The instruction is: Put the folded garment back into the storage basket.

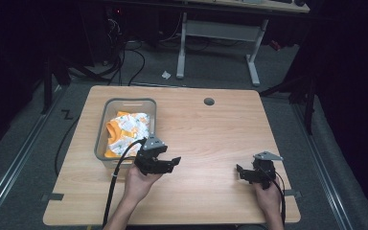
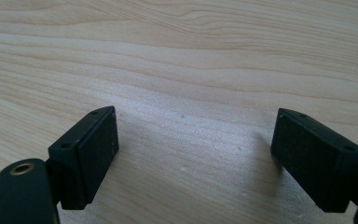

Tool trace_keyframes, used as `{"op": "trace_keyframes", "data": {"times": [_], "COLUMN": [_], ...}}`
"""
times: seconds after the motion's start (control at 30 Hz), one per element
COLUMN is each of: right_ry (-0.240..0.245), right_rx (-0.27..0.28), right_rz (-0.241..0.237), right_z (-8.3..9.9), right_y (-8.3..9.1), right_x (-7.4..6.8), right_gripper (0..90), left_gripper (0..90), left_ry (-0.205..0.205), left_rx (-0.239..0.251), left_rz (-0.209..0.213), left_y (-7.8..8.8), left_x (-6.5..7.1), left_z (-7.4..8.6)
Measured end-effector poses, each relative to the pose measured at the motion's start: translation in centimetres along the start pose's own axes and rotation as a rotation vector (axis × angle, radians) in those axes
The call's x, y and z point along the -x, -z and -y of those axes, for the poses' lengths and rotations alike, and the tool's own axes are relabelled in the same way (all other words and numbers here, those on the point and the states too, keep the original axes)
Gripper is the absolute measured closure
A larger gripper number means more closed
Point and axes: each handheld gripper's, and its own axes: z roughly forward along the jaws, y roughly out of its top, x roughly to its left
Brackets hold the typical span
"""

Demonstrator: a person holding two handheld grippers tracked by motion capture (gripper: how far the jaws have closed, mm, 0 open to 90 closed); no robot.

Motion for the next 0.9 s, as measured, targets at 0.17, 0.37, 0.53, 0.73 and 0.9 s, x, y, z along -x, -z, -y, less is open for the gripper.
{"op": "trace_keyframes", "data": {"times": [0.17,0.37,0.53,0.73,0.9], "right_ry": [0.001,0.001,0.001,0.0,0.0], "right_rx": [0.0,0.0,0.0,0.0,0.0], "right_rz": [0.0,0.0,0.0,0.0,0.0], "right_z": [0.0,0.0,0.0,0.0,0.0], "right_y": [0.0,0.0,0.0,0.0,0.0], "right_x": [0.0,0.0,0.0,0.0,0.0], "right_gripper": [14.7,14.7,14.7,14.7,14.7], "left_gripper": [33.3,33.4,33.6,33.8,33.9], "left_ry": [-0.004,-0.012,-0.01,-0.018,-0.008], "left_rx": [-0.015,-0.026,-0.03,-0.041,-0.047], "left_rz": [0.022,0.027,0.042,0.044,0.046], "left_y": [-0.6,-1.3,-2.0,-2.9,-3.6], "left_x": [0.4,0.9,1.3,1.8,1.9], "left_z": [0.2,0.6,1.1,1.7,2.3]}}
